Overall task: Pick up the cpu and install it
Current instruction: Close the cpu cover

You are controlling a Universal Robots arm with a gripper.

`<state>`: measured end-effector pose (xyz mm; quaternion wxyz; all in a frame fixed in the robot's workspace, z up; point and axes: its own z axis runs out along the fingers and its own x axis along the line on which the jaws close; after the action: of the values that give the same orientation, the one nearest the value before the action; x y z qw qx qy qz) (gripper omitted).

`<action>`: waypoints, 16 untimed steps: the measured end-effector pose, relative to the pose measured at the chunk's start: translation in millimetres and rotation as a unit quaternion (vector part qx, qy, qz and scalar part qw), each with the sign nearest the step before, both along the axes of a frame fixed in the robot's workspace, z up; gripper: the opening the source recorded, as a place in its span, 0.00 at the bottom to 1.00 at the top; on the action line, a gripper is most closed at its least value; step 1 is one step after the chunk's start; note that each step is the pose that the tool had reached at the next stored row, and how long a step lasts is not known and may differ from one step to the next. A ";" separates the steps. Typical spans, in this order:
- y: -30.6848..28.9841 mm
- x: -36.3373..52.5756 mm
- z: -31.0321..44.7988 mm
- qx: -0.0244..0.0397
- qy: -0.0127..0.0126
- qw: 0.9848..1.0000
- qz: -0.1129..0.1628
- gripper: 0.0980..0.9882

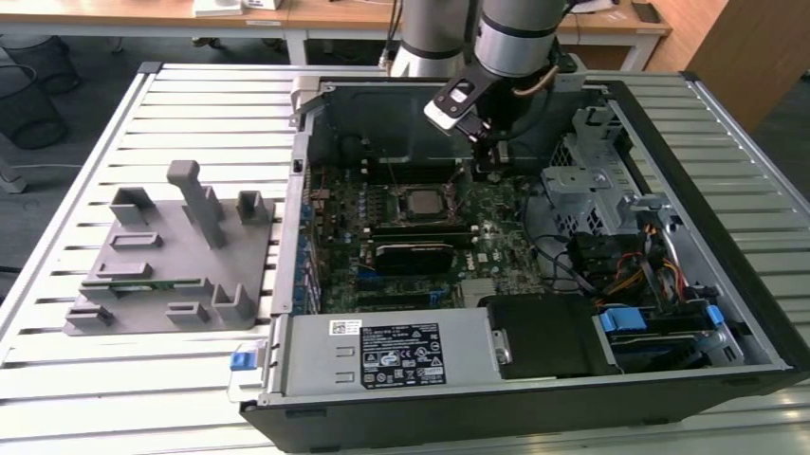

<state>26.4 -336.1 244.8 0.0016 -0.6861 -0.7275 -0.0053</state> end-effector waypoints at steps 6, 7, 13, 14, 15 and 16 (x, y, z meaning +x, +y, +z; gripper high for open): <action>0.3 -11.7 -0.3 0.000 0.000 1.000 0.000 0.01; 0.4 -13.2 -0.4 0.000 0.000 1.000 0.000 0.01; 0.6 -21.1 -2.4 0.000 0.000 1.000 0.000 0.01; 0.6 -21.8 -2.8 0.000 0.000 1.000 0.000 0.01; 0.6 -22.5 -3.4 0.000 0.000 1.000 0.000 0.01; 0.6 -23.3 -3.9 0.000 0.000 1.000 0.000 0.01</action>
<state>3.1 -335.5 240.9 0.0016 -0.6861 -0.7275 -0.0053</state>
